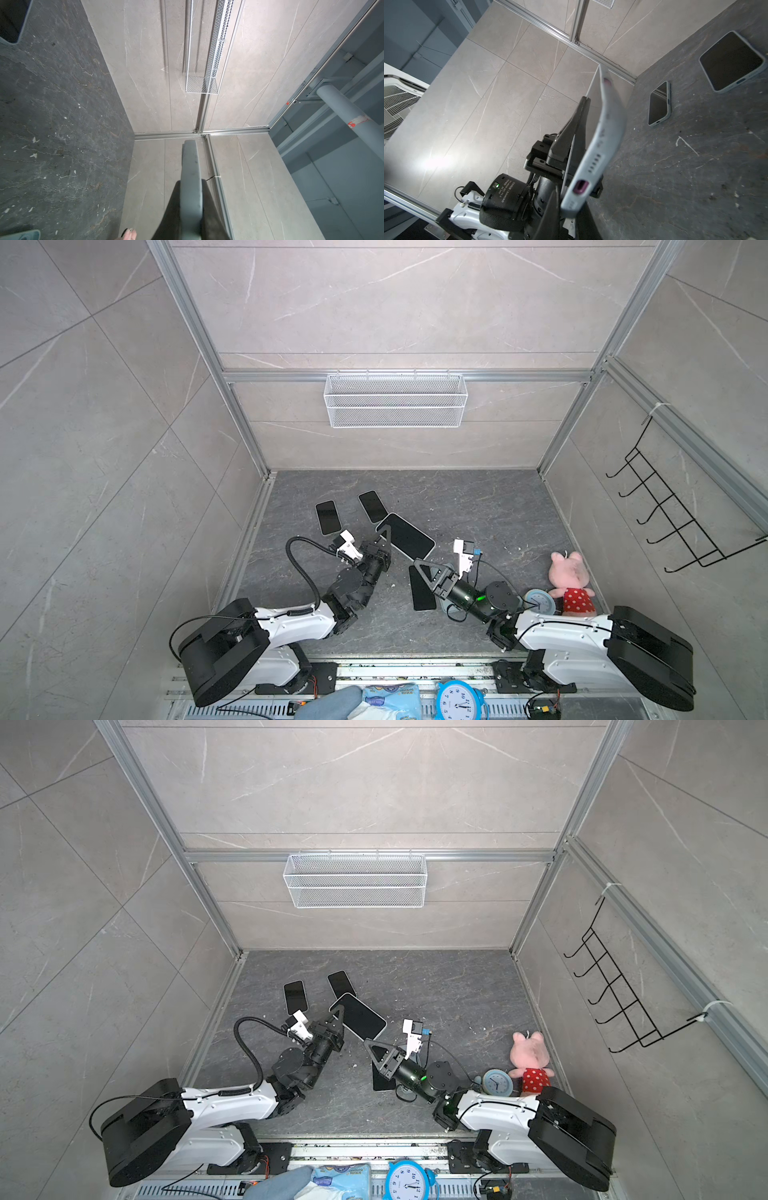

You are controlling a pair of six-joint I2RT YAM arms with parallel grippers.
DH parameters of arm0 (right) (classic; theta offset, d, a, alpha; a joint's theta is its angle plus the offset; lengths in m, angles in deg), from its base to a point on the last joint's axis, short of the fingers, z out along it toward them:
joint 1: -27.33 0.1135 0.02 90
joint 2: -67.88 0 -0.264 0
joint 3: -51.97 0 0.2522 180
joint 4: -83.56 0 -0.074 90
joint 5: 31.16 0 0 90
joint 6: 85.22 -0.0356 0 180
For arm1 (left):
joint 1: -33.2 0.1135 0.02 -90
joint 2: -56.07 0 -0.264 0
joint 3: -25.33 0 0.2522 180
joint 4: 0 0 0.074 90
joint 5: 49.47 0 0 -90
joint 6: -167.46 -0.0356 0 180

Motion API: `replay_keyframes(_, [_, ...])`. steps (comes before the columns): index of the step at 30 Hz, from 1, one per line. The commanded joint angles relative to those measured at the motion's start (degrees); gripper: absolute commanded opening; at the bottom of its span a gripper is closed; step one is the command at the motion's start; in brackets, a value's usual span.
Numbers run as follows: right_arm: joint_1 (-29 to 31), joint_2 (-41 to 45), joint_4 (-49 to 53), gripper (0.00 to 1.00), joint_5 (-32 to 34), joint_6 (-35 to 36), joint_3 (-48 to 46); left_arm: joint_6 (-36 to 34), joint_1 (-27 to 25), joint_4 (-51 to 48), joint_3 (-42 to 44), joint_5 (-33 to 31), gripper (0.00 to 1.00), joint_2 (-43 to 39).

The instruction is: Take the phone out of the phone case

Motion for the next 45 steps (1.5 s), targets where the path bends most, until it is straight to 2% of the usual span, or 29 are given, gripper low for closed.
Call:
replay_keyframes(1, [0.1,-0.4,-3.2,0.08,1.0,0.1,-0.9,-1.2,-0.2,4.8,-0.5,-1.0,0.00,-2.3])
replay_keyframes(9, [0.2,-1.0,-4.1,0.00,0.4,1.9,-1.3,-0.2,-0.6,4.8,-0.8,-0.6,0.00,-2.1])
replay_keyframes(13, [0.1,-0.4,-1.9,0.00,-1.1,8.9,-1.4,1.2,-0.9,4.0,-1.3,0.0,0.00,-2.1])
replay_keyframes(16, [0.2,1.2,3.7,0.00,-1.6,17.8,-0.8,3.3,-1.3,0.5,-2.2,0.3,0.00,-3.1])
replay_keyframes(21, [0.1,1.2,3.6,0.00,-2.6,29.0,-0.5,4.8,-2.1,-0.6,-2.9,0.7,0.00,-3.3])
replay_keyframes(30, [-0.2,-1.2,7.8,0.00,2.5,40.8,0.7,5.6,-2.9,-1.9,-4.9,2.4,0.00,-3.7])
replay_keyframes(39, [-0.5,1.7,17.2,0.00,10.6,52.5,2.4,5.6,-3.0,-8.7,-7.2,6.0,0.00,-6.8])
replay_keyframes(42, [-1.2,3.3,18.4,0.00,12.0,52.8,2.7,4.7,-3.0,-10.4,-7.2,5.9,0.00,-8.0])
replay_keyframes(45, [-1.3,7.3,15.2,0.03,10.2,49.8,-0.8,4.9,-2.4,-8.6,-5.9,5.1,0.00,-7.9])
